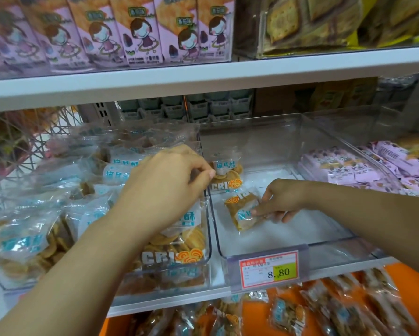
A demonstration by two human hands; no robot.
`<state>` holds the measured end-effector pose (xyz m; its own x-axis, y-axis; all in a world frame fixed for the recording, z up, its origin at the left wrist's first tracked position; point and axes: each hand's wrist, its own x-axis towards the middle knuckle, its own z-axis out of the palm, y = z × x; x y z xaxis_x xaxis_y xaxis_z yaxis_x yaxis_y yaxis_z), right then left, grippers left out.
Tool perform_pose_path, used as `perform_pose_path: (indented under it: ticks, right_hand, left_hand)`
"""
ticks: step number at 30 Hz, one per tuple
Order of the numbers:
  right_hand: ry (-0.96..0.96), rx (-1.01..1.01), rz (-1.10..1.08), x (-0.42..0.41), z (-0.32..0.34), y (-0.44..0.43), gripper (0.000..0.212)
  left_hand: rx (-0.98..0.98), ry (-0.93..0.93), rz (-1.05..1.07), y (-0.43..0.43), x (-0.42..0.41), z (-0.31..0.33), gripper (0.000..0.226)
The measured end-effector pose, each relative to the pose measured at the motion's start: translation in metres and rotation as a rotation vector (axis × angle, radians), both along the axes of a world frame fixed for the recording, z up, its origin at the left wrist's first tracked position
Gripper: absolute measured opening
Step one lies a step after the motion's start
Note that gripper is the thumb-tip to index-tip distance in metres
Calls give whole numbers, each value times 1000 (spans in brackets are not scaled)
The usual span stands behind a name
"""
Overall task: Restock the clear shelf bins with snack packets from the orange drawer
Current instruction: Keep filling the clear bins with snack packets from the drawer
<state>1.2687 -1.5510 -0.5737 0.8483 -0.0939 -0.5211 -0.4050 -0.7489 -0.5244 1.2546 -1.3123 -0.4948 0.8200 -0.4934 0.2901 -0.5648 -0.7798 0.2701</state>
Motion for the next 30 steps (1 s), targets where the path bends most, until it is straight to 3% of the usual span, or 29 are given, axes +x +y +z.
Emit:
perform_pose_path:
  ticks: [2,4,8,13,16,22,25,27,30]
  right_hand:
    - [-24,18,8,0,2,2,24]
    - [-182,9,8,2,10,4,16]
    - [-628,-256,202,10,30,17,31]
    - [-774,-441,339,24,28,31,44]
    - [-803,-462,297,28,38,29,46]
    - [-818,-650,473,27,22,39,41]
    - [-884,-704,298,29,18,24,49]
    - [-807,-576,91,31,14,13,54]
    - [-444,-152,-64,34,4,7,58]
  left_hand:
    - [-1,-2,-3,0,0,0,24]
    - [0,-8,-11,1,1,-1,25]
    - [-22,-25,-13,2,3,-4,24]
    - [-39,-21,-19,2,3,-5,25]
    - [-44,-25,-31,3,4,-5,25]
    - [-57,-15,-28,3,4,-5,24]
    - [-53,-26,-36,3,3,-5,27]
    - [-45,-31,-34,3,4,-6,27]
    - [-41,-31,-24,2,6,-6,27]
